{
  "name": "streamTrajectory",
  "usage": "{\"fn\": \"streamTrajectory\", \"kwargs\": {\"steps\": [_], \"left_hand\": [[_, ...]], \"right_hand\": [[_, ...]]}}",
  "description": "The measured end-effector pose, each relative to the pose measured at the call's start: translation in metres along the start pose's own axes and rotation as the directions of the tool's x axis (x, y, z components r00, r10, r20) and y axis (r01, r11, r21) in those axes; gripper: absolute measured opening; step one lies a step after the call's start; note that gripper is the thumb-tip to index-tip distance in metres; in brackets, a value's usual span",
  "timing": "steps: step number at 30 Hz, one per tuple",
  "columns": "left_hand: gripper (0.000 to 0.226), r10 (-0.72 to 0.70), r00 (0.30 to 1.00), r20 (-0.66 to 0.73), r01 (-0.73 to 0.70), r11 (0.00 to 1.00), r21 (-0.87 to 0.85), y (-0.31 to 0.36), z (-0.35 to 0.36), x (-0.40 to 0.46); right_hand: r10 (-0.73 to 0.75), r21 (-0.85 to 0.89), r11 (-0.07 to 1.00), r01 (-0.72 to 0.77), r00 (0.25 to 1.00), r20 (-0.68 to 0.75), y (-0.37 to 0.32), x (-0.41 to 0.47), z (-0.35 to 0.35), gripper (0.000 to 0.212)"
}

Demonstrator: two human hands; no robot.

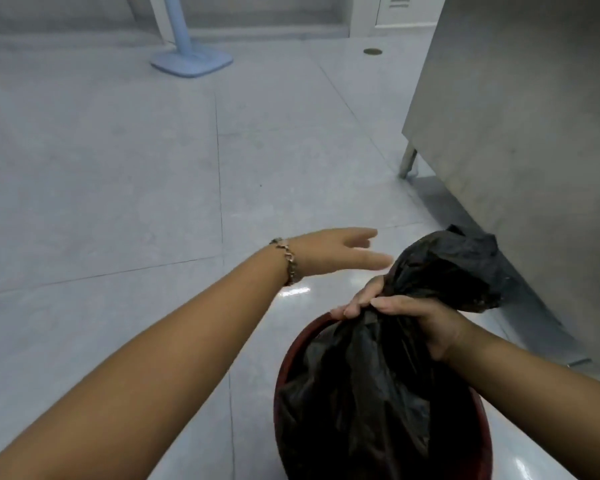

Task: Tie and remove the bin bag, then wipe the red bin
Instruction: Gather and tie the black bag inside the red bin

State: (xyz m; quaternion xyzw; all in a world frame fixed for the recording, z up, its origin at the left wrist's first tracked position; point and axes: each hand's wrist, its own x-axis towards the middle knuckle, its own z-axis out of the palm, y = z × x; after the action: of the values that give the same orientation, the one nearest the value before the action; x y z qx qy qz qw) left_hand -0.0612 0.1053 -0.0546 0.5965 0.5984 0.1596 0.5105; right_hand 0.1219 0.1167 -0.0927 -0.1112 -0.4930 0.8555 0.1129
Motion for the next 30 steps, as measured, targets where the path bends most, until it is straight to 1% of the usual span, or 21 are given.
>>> {"fn": "streamTrajectory", "kwargs": {"steps": [1, 2, 5, 7, 8, 9, 10, 11, 13, 14, 15, 17, 19, 20, 22, 23, 24, 26, 27, 28, 30], "left_hand": [[0.079, -0.047, 0.991, -0.126, 0.031, 0.991, -0.126, -0.023, -0.002, -0.007], [0.081, -0.113, 0.966, -0.231, 0.065, 0.977, -0.205, -0.051, 0.0, -0.016], [0.072, -0.297, 0.842, -0.45, 0.225, 0.952, -0.207, -0.131, 0.012, -0.033], [0.063, -0.43, 0.72, -0.545, 0.402, 0.898, -0.177, -0.184, 0.013, -0.046], [0.062, -0.511, 0.661, -0.549, 0.528, 0.837, -0.144, -0.211, 0.014, -0.056], [0.064, -0.596, 0.619, -0.511, 0.655, 0.751, -0.081, -0.236, 0.015, -0.071], [0.069, -0.685, 0.581, -0.439, 0.763, 0.647, -0.001, -0.259, 0.019, -0.086], [0.077, -0.759, 0.54, -0.364, 0.831, 0.549, 0.09, -0.283, 0.027, -0.101], [0.096, -0.85, 0.465, -0.248, 0.878, 0.407, 0.252, -0.322, 0.055, -0.124], [0.097, -0.868, 0.435, -0.24, 0.883, 0.359, 0.301, -0.339, 0.07, -0.132], [0.086, -0.871, 0.421, -0.253, 0.888, 0.339, 0.31, -0.353, 0.085, -0.138], [0.054, -0.845, 0.44, -0.304, 0.892, 0.372, 0.258, -0.372, 0.103, -0.143], [0.05, -0.815, 0.478, -0.327, 0.877, 0.427, 0.219, -0.38, 0.109, -0.146], [0.05, -0.781, 0.512, -0.357, 0.859, 0.457, 0.23, -0.38, 0.108, -0.146], [0.037, -0.716, 0.555, -0.424, 0.828, 0.525, 0.198, -0.359, 0.095, -0.143], [0.03, -0.679, 0.571, -0.463, 0.808, 0.566, 0.166, -0.34, 0.085, -0.139], [0.025, -0.611, 0.605, -0.511, 0.765, 0.624, 0.159, -0.316, 0.073, -0.133], [0.025, -0.469, 0.656, -0.592, 0.666, 0.729, 0.16, -0.248, 0.048, -0.117], [0.028, -0.415, 0.683, -0.602, 0.617, 0.768, 0.171, -0.209, 0.036, -0.108], [0.032, -0.358, 0.733, -0.578, 0.558, 0.803, 0.211, -0.169, 0.025, -0.101], [0.037, -0.242, 0.868, -0.434, 0.398, 0.861, 0.316, -0.093, 0.009, -0.088]], "right_hand": [[0.02, 0.018, 1.0, -0.019, 1.0, -0.007, -0.003, -0.006, -0.001, 0.014], [0.031, 0.01, 0.999, -0.031, 0.999, -0.016, -0.006, -0.007, 0.001, 0.014], [0.063, 0.051, 0.997, -0.06, 0.996, -0.065, -0.003, -0.016, 0.002, 0.018], [0.061, 0.035, 0.998, -0.058, 0.995, -0.081, -0.005, -0.021, 0.003, 0.016], [0.05, -0.006, 0.999, -0.05, 0.996, -0.07, -0.006, -0.021, 0.003, 0.016], [0.037, -0.042, 0.998, -0.04, 0.998, -0.055, -0.007, -0.02, 0.003, 0.017], [0.031, -0.072, 0.997, -0.034, 0.999, -0.039, -0.009, -0.019, 0.004, 0.018], [0.025, -0.092, 0.995, -0.028, 0.999, -0.028, -0.008, -0.019, 0.004, 0.019], [0.025, -0.091, 0.995, -0.027, 0.999, -0.024, -0.004, -0.018, 0.003, 0.018], [0.03, -0.076, 0.997, -0.032, 0.999, -0.027, -0.003, -0.018, 0.004, 0.019], [0.033, -0.07, 0.997, -0.036, 0.999, -0.033, -0.001, -0.019, 0.003, 0.019], [0.04, -0.072, 0.996, -0.042, 0.999, -0.034, 0.0, -0.019, 0.003, 0.017], [0.044, -0.084, 0.995, -0.049, 0.997, -0.06, -0.001, -0.018, 0.004, 0.017], [0.047, -0.108, 0.993, -0.055, 0.996, -0.075, -0.002, -0.018, 0.005, 0.018], [0.069, -0.19, 0.978, -0.082, 0.995, -0.074, -0.005, -0.014, 0.006, 0.02], [0.082, -0.232, 0.968, -0.093, 0.995, -0.059, -0.006, -0.013, 0.008, 0.02], [0.09, -0.265, 0.959, -0.099, 0.995, -0.048, -0.008, -0.012, 0.009, 0.018], [0.079, -0.328, 0.94, -0.089, 0.996, -0.044, -0.013, -0.01, 0.011, 0.021], [0.068, -0.377, 0.922, -0.081, 0.997, -0.047, -0.016, -0.01, 0.012, 0.024], [0.055, -0.439, 0.895, -0.071, 0.997, -0.05, -0.018, -0.01, 0.013, 0.026], [0.038, -0.566, 0.823, -0.052, 0.999, -0.037, -0.02, -0.011, 0.013, 0.029]]}}
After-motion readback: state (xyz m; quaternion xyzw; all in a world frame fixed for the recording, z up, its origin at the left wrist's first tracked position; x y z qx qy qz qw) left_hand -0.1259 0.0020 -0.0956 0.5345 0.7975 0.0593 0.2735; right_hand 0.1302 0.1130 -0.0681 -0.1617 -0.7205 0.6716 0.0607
